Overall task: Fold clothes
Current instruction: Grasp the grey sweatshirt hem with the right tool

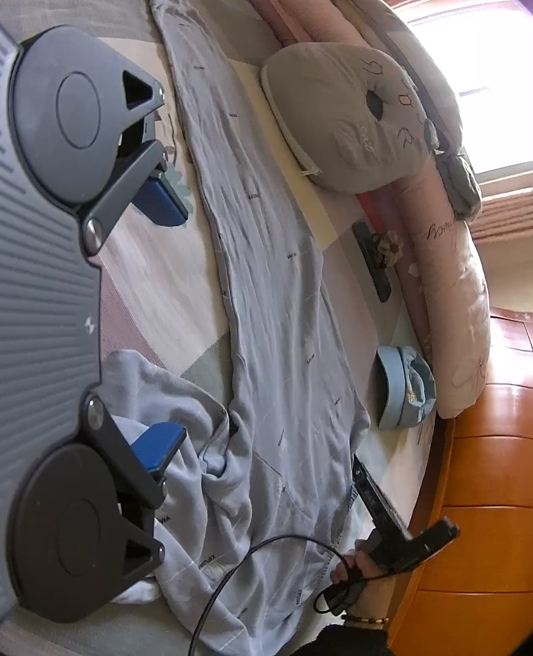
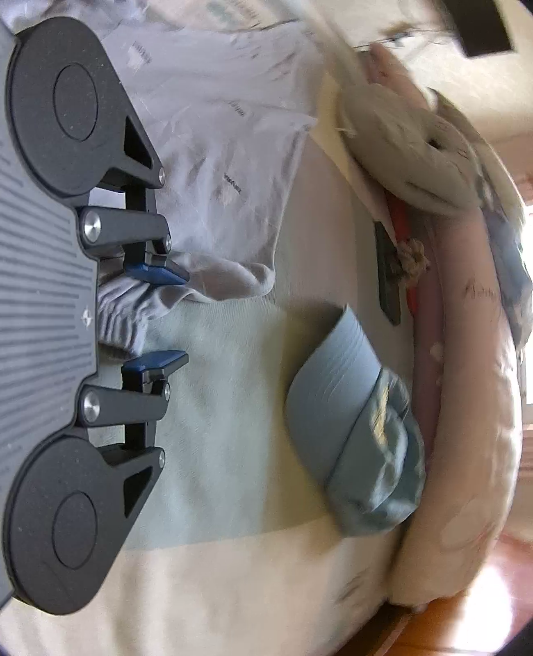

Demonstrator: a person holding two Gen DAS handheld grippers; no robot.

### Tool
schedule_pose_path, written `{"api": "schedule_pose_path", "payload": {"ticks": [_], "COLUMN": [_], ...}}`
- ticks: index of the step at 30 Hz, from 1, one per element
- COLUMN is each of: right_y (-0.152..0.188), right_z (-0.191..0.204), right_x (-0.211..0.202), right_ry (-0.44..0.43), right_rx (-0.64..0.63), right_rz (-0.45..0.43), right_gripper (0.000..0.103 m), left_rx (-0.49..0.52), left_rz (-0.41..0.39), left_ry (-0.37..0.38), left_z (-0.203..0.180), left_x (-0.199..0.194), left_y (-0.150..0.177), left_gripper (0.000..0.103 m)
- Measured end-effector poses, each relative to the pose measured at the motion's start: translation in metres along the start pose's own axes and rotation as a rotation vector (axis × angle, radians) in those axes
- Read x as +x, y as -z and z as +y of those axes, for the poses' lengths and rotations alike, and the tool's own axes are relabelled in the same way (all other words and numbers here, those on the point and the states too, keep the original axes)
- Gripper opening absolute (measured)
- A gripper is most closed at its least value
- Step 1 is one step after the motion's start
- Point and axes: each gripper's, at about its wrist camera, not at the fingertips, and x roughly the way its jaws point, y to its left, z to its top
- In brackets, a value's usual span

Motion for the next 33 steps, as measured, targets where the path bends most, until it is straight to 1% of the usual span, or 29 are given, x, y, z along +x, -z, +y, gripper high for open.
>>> {"api": "schedule_pose_path", "payload": {"ticks": [1,2,4,7,10,13,14,15,16,17,20,22,23,24,26,27,28,29,31,32,33], "right_y": [-0.001,-0.003,-0.004,-0.007,-0.008,-0.009,-0.009,-0.01,-0.011,-0.012,-0.015,-0.019,-0.019,-0.019,-0.017,-0.016,-0.014,-0.012,-0.011,-0.012,-0.014], "right_z": [0.007,0.013,0.017,0.004,-0.011,-0.014,-0.013,-0.012,-0.01,-0.009,-0.006,0.004,0.011,0.019,0.033,0.04,0.044,0.047,0.042,0.038,0.032], "right_x": [0.0,-0.001,-0.004,-0.011,-0.015,-0.011,-0.012,-0.013,-0.015,-0.016,-0.034,-0.048,-0.053,-0.055,-0.052,-0.046,-0.037,-0.026,-0.001,0.005,0.008], "right_ry": [0.019,0.033,0.094,0.168,0.21,0.207,0.212,0.22,0.229,0.238,0.241,0.197,0.157,0.112,0.031,0.0,-0.01,0.005,0.056,0.071,0.094], "right_rx": [-0.028,-0.053,-0.075,-0.027,0.018,0.022,0.022,0.024,0.026,0.028,0.05,0.045,0.033,0.016,-0.016,-0.026,-0.036,-0.041,-0.013,0.003,0.036], "right_rz": [0.005,0.01,0.01,-0.003,-0.004,0.012,0.01,0.003,-0.004,-0.011,-0.047,-0.07,-0.071,-0.06,-0.021,0.006,0.034,0.06,0.099,0.078,0.062], "right_gripper": [0.017,0.003,0.003,0.002,0.002,0.004,0.009,0.019,0.024,0.027,0.029,0.033,0.039,0.044,0.049,0.05,0.05,0.05,0.05,0.057,0.06], "left_rx": [0.006,0.004,-0.001,-0.013,-0.028,-0.043,-0.041,-0.039,-0.038,-0.036,-0.035,-0.039,-0.042,-0.046,-0.052,-0.055,-0.057,-0.056,-0.055,-0.054,-0.054], "left_rz": [-0.001,0.001,0.003,0.005,0.01,0.015,0.016,0.017,0.017,0.018,0.02,0.02,0.022,0.024,0.029,0.032,0.034,0.037,0.042,0.044,0.047], "left_ry": [-0.004,-0.003,-0.003,-0.009,-0.014,-0.019,-0.018,-0.016,-0.015,-0.014,-0.022,-0.025,-0.025,-0.027,-0.03,-0.031,-0.032,-0.035,-0.04,-0.042,-0.045], "left_z": [-0.001,0.0,0.001,0.005,0.01,0.015,0.015,0.016,0.016,0.016,0.019,0.02,0.021,0.021,0.021,0.021,0.02,0.02,0.021,0.021,0.022], "left_x": [0.0,0.0,-0.001,-0.003,-0.003,-0.003,-0.004,-0.004,-0.005,-0.005,-0.007,-0.008,-0.008,-0.007,-0.007,-0.007,-0.008,-0.009,-0.01,-0.011,-0.012], "left_y": [0.0,0.0,0.001,0.003,0.005,0.008,0.008,0.009,0.009,0.009,0.01,0.011,0.012,0.012,0.014,0.014,0.015,0.015,0.015,0.016,0.016], "left_gripper": [0.102,0.102,0.102,0.102,0.102,0.102,0.102,0.102,0.102,0.102,0.102,0.102,0.102,0.102,0.102,0.102,0.102,0.102,0.102,0.102,0.102]}}
